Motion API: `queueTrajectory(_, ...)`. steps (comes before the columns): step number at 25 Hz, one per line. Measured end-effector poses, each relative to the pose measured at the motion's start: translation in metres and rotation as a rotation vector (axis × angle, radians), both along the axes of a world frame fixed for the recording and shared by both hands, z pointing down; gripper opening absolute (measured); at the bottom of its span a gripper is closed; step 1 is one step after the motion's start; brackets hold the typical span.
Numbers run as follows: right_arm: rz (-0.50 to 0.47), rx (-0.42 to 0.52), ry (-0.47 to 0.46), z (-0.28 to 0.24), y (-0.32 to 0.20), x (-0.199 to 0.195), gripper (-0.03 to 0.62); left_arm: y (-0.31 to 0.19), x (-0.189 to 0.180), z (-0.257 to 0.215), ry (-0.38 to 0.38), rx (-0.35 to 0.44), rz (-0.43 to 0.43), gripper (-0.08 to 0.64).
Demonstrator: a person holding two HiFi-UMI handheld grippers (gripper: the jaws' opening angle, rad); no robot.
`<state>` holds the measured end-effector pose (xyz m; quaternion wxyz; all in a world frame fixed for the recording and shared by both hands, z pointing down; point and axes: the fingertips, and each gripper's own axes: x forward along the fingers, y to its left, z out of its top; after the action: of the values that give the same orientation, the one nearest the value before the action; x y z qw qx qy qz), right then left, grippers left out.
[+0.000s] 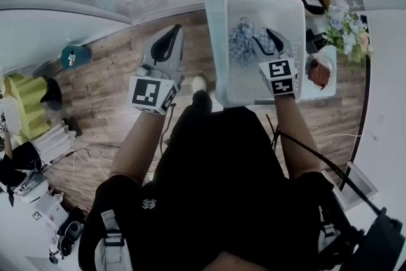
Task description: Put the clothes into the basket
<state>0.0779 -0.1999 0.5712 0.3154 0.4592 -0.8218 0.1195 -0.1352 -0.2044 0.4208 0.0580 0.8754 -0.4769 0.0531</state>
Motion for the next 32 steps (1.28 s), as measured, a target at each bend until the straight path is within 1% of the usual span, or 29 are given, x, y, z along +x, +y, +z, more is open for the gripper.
queueTrajectory(5,0.017,0.061,-0.037,-0.028,0.007,0.007,0.195,0.002,0.005,-0.02,0.007,0.037,0.02,0.008)
queueTrajectory(9,0.027,0.092,-0.084,-0.046,0.015,0.017,0.168,0.004,0.014,-0.034,0.01,0.063,0.038,0.008)
queueTrajectory(11,0.043,0.133,-0.102,-0.058,0.019,0.022,0.147,0.005,0.019,-0.039,0.011,0.072,0.049,0.008)
queueTrajectory(13,0.072,0.196,-0.11,-0.076,0.023,0.031,0.118,0.007,0.024,-0.042,0.01,0.081,0.062,0.008)
queueTrajectory(15,0.1,0.253,-0.108,-0.091,0.028,0.041,0.101,0.008,0.029,-0.046,0.007,0.092,0.073,0.008)
queueTrajectory(17,0.124,0.285,-0.113,-0.102,0.032,0.052,0.092,0.007,0.033,-0.051,0.006,0.104,0.08,0.008)
queueTrajectory(21,0.172,0.294,-0.171,-0.116,0.043,0.075,0.086,0.009,0.044,-0.066,0.004,0.138,0.103,0.008)
queueTrajectory(24,0.213,0.314,-0.196,-0.126,0.052,0.092,0.081,0.011,0.048,-0.078,0.005,0.159,0.116,0.008)
queueTrajectory(29,0.221,0.379,-0.248,-0.143,0.07,0.112,0.049,0.018,0.055,-0.084,0.005,0.178,0.117,0.008)
queueTrajectory(32,0.238,0.408,-0.244,-0.151,0.074,0.124,0.031,0.019,0.058,-0.083,0.003,0.18,0.115,0.008)
